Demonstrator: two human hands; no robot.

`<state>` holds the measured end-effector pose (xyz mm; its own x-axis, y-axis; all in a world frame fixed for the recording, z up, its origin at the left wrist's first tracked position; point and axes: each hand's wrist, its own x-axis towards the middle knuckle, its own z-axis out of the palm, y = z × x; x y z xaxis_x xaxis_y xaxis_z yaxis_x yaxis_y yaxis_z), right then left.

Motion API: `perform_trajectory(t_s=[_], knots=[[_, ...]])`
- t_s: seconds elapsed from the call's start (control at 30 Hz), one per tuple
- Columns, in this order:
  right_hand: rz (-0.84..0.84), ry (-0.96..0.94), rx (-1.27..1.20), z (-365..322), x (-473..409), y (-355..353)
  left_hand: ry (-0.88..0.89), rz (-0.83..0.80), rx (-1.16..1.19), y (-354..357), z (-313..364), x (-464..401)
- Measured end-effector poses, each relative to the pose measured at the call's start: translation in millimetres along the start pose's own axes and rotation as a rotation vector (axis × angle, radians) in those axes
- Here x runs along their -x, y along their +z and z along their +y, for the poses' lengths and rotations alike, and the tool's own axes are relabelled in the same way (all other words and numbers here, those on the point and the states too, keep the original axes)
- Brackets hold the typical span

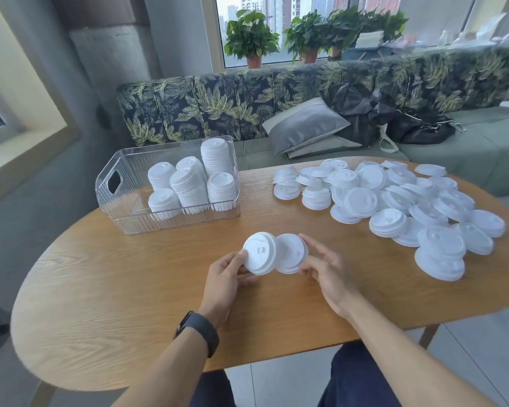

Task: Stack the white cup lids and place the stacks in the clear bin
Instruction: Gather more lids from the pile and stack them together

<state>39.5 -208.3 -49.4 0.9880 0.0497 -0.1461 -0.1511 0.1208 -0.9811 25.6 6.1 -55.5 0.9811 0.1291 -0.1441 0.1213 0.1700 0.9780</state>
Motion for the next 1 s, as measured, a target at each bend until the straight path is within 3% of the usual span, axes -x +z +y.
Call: perform_trajectory(t_s=[0.4,1.0], knots=[[-0.032,0.029,0.015,2.7,-2.8,1.0,0.058,-0.058,-0.113,4.6,-2.3,4.8],[-0.132,0.042,0.007,-5.3,-0.6,6.1,0.132,0.022,-0.229,10.4,-10.9,3.9]])
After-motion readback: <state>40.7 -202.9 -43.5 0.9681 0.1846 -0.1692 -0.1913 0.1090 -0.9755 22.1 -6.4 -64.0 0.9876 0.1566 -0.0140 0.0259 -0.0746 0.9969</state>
